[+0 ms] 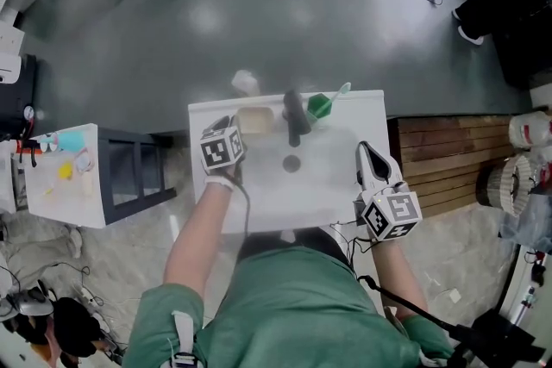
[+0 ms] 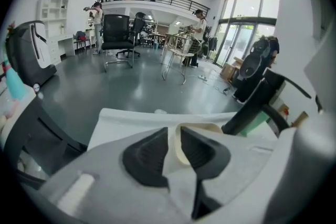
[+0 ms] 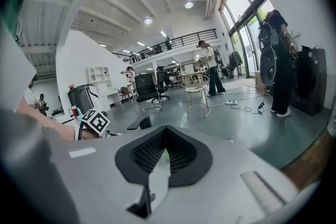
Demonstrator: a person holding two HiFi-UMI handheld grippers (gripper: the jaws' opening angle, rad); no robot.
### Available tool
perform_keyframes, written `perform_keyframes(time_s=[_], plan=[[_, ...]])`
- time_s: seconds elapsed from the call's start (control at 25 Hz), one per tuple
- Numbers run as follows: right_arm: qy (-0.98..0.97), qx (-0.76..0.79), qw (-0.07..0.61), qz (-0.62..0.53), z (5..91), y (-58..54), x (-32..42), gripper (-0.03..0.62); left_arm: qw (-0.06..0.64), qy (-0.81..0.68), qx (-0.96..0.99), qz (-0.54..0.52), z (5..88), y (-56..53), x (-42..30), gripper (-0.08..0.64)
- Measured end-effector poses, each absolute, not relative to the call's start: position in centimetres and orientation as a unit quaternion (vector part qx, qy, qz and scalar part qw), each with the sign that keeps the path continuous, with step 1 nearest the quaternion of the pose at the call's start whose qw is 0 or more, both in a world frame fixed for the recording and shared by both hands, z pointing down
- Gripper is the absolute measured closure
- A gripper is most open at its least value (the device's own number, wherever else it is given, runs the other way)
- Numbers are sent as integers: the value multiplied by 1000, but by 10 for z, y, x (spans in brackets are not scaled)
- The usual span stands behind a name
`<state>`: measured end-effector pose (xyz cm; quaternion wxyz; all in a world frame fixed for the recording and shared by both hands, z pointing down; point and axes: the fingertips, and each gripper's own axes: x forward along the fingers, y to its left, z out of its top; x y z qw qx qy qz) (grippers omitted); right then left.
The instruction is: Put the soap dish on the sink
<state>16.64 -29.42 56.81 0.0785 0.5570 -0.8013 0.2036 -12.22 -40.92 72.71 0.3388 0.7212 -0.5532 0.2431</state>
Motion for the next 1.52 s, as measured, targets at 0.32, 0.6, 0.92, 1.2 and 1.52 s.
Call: perform_keyframes(time_s=[0.32, 0.6, 0.92, 1.2, 1.52], plan=[[-802, 567, 77, 172, 545, -288, 167, 595, 255, -562, 759, 210, 656, -401, -123, 482], [-798, 585, 49, 134, 505, -296, 180, 595, 196, -554, 793, 161, 572, -380, -111, 482], [-814, 573, 13, 97, 451, -312, 171, 595, 136, -547, 818, 115, 489, -352, -102, 483], [-821, 566, -6, 74, 414, -311, 160, 595, 69, -542, 832, 97, 431, -331, -94, 483], [-831, 556, -18, 34, 373, -309, 151, 595, 41, -533, 843, 64, 382, -319, -86, 489]])
